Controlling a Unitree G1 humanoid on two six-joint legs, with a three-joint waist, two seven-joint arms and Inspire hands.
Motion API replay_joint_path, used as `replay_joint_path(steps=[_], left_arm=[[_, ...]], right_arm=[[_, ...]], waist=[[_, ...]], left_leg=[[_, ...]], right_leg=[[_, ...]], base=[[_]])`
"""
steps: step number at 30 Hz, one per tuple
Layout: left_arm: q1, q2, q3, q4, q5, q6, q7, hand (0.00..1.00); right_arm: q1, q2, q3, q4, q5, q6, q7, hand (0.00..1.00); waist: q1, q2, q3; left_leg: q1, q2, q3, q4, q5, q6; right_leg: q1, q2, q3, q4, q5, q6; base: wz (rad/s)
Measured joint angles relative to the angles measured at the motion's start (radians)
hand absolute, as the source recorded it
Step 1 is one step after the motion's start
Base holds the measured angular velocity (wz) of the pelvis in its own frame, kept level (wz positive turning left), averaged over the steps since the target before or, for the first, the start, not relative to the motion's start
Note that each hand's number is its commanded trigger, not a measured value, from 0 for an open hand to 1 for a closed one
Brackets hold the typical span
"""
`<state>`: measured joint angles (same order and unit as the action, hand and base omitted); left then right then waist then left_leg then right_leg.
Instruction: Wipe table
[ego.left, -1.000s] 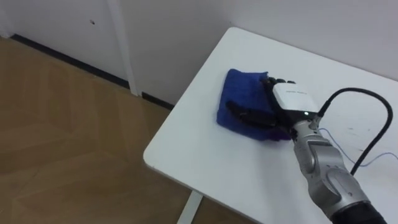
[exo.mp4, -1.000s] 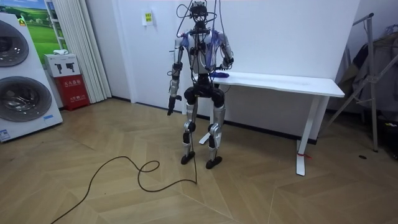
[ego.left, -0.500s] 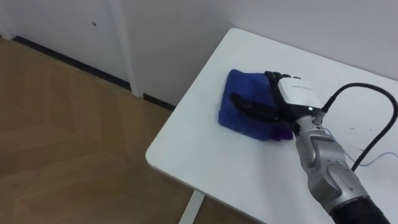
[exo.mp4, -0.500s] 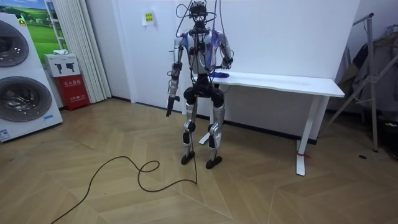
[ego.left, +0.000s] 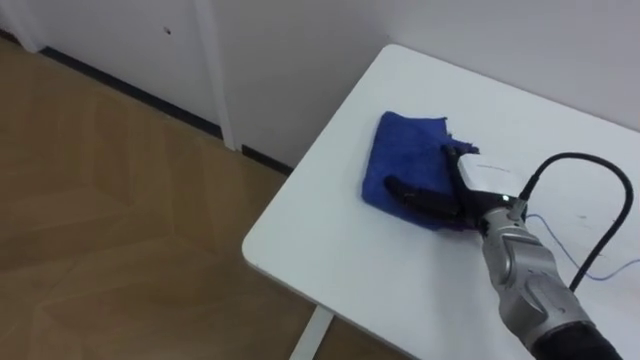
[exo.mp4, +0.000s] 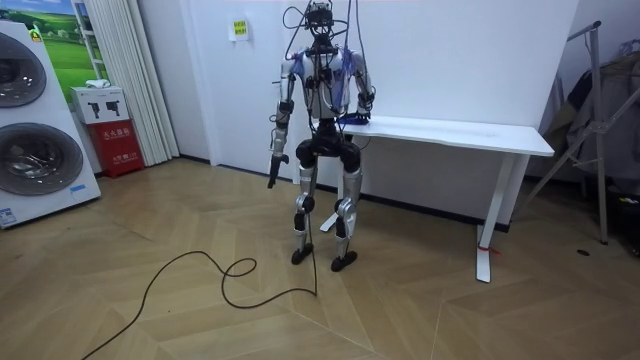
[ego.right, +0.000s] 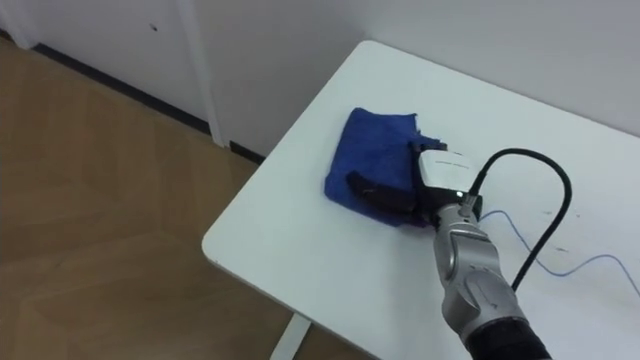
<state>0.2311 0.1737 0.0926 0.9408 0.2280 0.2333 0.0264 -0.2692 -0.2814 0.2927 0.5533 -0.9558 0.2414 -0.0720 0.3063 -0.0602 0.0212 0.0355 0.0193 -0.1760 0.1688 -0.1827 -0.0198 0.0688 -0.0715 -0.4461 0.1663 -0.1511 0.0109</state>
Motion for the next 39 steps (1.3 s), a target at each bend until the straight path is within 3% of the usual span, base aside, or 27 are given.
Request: replay_joint_path(steps=[5,6,7,8,10,13,18,24,33,39], left_arm=[[-0.006,0.001,0.0,-0.001,0.0,-0.001,0.001,0.0],[-0.007,0.001,0.0,-0.001,0.0,-0.001,0.001,0.0],[-0.007,0.001,0.0,-0.002,0.0,-0.001,0.001,0.0],[-0.005,0.002,0.001,-0.01,0.0,0.001,0.001,0.0],[-0.006,0.004,0.001,-0.018,0.0,0.0,0.001,0.0],[-0.006,0.006,0.0,-0.018,0.0,0.0,0.001,0.0],[-0.003,0.012,0.001,-0.016,0.001,-0.011,0.001,0.0],[0.009,0.02,0.001,-0.016,0.001,-0.021,0.0,0.0],[-0.006,0.019,0.002,-0.019,0.002,-0.042,0.004,0.0],[-0.033,0.018,0.001,-0.087,-0.003,-0.058,0.002,0.0]], right_arm=[[-0.011,0.001,0.001,0.037,0.0,0.0,-0.013,0.0],[-0.011,0.001,0.001,0.039,0.0,0.001,-0.013,0.09],[-0.011,0.001,0.001,0.043,-0.002,0.003,-0.013,0.83],[-0.011,0.001,0.002,0.049,-0.014,0.005,-0.014,1.0],[-0.011,0.001,0.003,0.059,-0.033,0.007,-0.023,1.0],[-0.021,-0.001,0.003,0.061,-0.042,0.013,-0.041,1.0],[-0.05,-0.013,0.001,0.064,-0.034,-0.004,-0.069,1.0],[-0.044,-0.011,0.002,0.06,-0.014,-0.059,-0.117,1.0],[-0.006,-0.011,-0.004,0.003,-0.034,-0.07,-0.125,1.0],[0.002,-0.01,-0.002,-0.025,-0.026,-0.08,-0.085,1.0]], waist=[[0.002,-0.003,-0.0017],[0.002,-0.004,-0.0024],[0.002,-0.005,-0.0032],[0.0,-0.005,-0.0035],[0.0,-0.005,-0.0057],[0.0,0.0,-0.0165],[0.005,-0.006,-0.0186],[0.006,-0.024,-0.0115],[-0.008,-0.027,-0.0125],[-0.025,-0.021,-0.0107]], left_leg=[[-0.011,-0.001,-0.009,0.009,0.0,0.0],[-0.014,-0.002,-0.012,0.011,0.0,0.0],[-0.016,-0.002,-0.014,0.012,0.0,0.0],[-0.017,-0.002,-0.013,0.014,0.0,0.0],[-0.018,-0.002,-0.014,0.015,0.0,-0.001],[-0.013,-0.002,-0.014,0.015,0.0,0.0],[-0.012,-0.002,-0.016,0.006,0.0,-0.001],[-0.011,-0.006,-0.021,0.009,0.0,0.0],[-0.004,-0.007,-0.018,0.001,0.0,0.0],[0.022,-0.006,0.008,-0.003,0.0,0.001]], right_leg=[[-0.002,0.0,-0.007,0.0,-0.002,-0.001],[-0.002,0.0,-0.01,0.0,-0.002,-0.001],[-0.002,0.0,-0.013,0.0,-0.002,-0.001],[-0.002,0.0,-0.016,0.0,-0.002,-0.001],[-0.001,0.0,-0.019,0.0,-0.002,-0.001],[0.003,-0.001,-0.021,0.001,-0.002,-0.001],[0.006,0.0,-0.023,0.001,-0.002,-0.001],[0.011,-0.002,-0.021,-0.003,-0.003,0.001],[0.017,0.0,-0.007,-0.013,-0.004,0.003],[0.022,-0.001,0.023,-0.01,-0.005,0.004]], base=[[0.07],[0.07],[0.06],[0.04],[0.02],[0.0],[0.02],[0.02],[0.01],[-0.09]])
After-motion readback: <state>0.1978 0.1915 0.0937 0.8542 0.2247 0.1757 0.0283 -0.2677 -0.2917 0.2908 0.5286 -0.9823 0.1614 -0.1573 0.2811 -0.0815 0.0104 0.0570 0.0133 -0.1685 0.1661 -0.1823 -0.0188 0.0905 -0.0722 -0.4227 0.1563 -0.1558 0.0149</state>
